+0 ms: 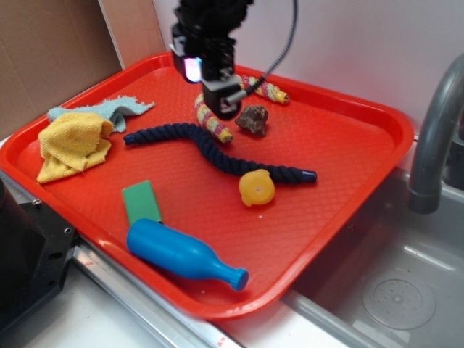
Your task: Grab the rock.
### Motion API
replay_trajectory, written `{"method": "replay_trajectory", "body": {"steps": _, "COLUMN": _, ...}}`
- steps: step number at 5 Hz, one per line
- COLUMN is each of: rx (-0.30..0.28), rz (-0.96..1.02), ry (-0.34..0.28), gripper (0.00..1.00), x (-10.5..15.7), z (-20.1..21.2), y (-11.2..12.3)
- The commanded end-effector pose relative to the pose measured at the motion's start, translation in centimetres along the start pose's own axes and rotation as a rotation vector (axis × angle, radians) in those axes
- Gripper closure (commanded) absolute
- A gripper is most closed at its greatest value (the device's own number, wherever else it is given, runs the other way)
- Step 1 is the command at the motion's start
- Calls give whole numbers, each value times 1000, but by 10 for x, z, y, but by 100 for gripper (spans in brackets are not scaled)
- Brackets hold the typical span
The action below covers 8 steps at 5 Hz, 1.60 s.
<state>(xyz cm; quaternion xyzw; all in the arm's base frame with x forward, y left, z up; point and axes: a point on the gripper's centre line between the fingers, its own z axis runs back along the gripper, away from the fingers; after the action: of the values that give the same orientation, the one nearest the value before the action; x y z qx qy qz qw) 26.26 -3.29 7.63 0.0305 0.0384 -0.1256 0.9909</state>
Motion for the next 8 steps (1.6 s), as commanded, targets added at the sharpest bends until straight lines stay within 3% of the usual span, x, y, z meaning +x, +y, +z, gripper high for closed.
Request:
{"method": "replay_trajectory", "body": {"steps": 1, "rx": -41, "rz": -25, "ry": -110, "gripper": 0, "x": 22, "z": -18, "y": 17}}
{"method": "replay_trajectory", "body": {"steps": 3, "rx": -15, "rz": -53, "ry": -114, "gripper": 0, "x": 44, "z": -31, "y": 8}}
{"method": "replay_trajectory", "body": {"steps": 4, "rx": -26, "rz": -112, "ry": -127, "gripper": 0, "x": 53, "z": -38, "y": -11}}
{"method": "replay_trajectory", "body": {"steps": 5, "rx": 17, "rz": -136, "ry": -110, "gripper": 0, "x": 60, "z": -42, "y": -25}}
{"method": "replay_trajectory", "body": {"steps": 6, "rx": 4, "rz": -79, "ry": -93, "gripper": 100, "x": 60, "z": -51, "y": -15}}
{"method": "replay_trajectory", "body": {"steps": 8, "rx": -36, "rz": -35, "ry": -140, "gripper": 100, "x": 22, "z": -35, "y": 2}}
